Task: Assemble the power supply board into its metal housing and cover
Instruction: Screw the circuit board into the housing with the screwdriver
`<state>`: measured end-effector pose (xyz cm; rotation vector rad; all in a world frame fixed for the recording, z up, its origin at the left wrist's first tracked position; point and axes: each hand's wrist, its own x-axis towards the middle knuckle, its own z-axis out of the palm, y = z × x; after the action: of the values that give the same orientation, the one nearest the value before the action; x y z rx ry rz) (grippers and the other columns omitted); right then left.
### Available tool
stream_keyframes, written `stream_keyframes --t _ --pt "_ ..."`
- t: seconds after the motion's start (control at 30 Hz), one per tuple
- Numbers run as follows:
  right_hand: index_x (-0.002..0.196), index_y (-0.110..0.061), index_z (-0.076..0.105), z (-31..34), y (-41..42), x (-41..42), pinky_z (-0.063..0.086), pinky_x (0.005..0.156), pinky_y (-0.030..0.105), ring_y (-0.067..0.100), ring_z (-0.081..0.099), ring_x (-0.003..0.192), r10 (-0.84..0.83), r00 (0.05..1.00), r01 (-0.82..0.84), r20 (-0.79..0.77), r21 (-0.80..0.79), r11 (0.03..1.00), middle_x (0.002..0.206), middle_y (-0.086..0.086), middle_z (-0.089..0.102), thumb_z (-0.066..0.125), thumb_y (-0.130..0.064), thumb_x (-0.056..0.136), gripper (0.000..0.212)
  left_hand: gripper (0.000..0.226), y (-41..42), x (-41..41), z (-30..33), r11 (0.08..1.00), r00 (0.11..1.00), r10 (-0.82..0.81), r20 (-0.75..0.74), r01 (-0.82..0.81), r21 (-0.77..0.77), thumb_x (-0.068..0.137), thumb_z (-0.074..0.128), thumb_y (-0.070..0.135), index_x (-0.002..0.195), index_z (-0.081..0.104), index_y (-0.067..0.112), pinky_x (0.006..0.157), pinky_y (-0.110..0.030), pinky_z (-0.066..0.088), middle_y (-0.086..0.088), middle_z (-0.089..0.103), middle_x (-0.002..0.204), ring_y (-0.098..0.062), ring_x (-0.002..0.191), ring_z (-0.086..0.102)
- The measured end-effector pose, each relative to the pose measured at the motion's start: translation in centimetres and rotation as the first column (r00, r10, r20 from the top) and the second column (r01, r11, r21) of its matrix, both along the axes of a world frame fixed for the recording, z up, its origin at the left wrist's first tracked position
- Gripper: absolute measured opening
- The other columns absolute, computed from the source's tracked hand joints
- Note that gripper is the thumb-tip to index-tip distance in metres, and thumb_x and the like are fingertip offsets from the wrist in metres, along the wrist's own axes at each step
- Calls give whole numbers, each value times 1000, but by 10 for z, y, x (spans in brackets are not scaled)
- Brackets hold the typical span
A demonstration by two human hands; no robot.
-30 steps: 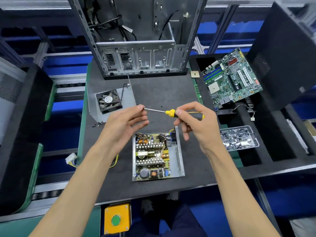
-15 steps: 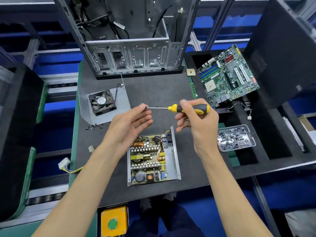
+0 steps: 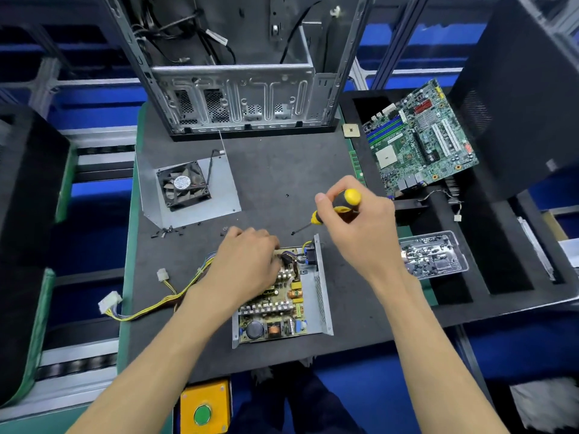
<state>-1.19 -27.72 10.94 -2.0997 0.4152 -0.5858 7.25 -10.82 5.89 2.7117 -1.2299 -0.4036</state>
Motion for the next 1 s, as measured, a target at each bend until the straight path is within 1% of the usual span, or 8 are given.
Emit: stream_keyframes --t 0.07,0.17,0.27,0.37,0.5,0.67,0.87,1.0 --pt "79 -14 57 -4 1 1 47 56 43 25 59 58 38 998 -41 -42 -56 998 61 7 63 65 -30 97 26 28 -3 2 -3 998 1000 9 18 -10 57 96 49 34 115 68 25 96 -37 35 4 69 115 -20 108 62" --pt "78 -13 57 -10 2 2 45 58 42 23 54 57 64 994 -72 -91 -90 993 60 6 62 67 -26 97 25 27 -5 6 -7 987 998 30 49 -37 159 95 51 36 109 70 25 93 -36 36 3 72 108 -22 101 65" --pt "78 -12 57 -15 4 3 44 59 40 23 50 57 67 989 -83 -134 -116 990 58 4 59 69 -24 97 25 25 -6 8 -10 975 995 79 56 -89 204 93 56 39 108 72 26 92 -35 41 -1 74 101 -26 97 67" --pt "79 -11 57 -20 4 4 44 57 39 25 50 57 73 985 -92 -154 -120 988 58 4 58 69 -23 97 25 22 -9 9 -10 970 991 129 40 -135 202 91 60 37 106 73 26 91 -36 46 -3 74 100 -29 96 68" --pt "78 -11 57 -24 4 4 41 55 34 23 49 56 74 984 -96 -165 -134 986 57 3 57 69 -23 97 26 19 -11 10 -12 968 986 164 22 -165 191 91 62 35 102 74 26 90 -36 47 -4 73 98 -29 93 68" --pt "79 -9 58 -26 5 5 43 58 38 28 51 59 78 978 -102 -196 -118 988 60 6 59 69 -23 97 25 20 -9 9 -13 966 987 156 49 -163 200 92 58 33 103 73 26 94 -38 46 -4 73 99 -29 94 68" --pt "79 -10 58 -30 4 3 40 56 28 22 50 58 88 975 -114 -206 -120 986 60 3 60 69 -22 98 24 20 -9 10 -13 968 987 151 46 -158 195 93 59 35 104 73 26 92 -38 46 -4 73 99 -29 93 68" --pt "81 -11 59 -34 4 4 44 56 35 22 52 58 100 971 -126 -215 -112 986 61 3 61 69 -24 98 24 20 -8 10 -13 970 987 152 55 -160 185 93 59 35 102 74 26 92 -37 46 -4 74 96 -29 89 68"
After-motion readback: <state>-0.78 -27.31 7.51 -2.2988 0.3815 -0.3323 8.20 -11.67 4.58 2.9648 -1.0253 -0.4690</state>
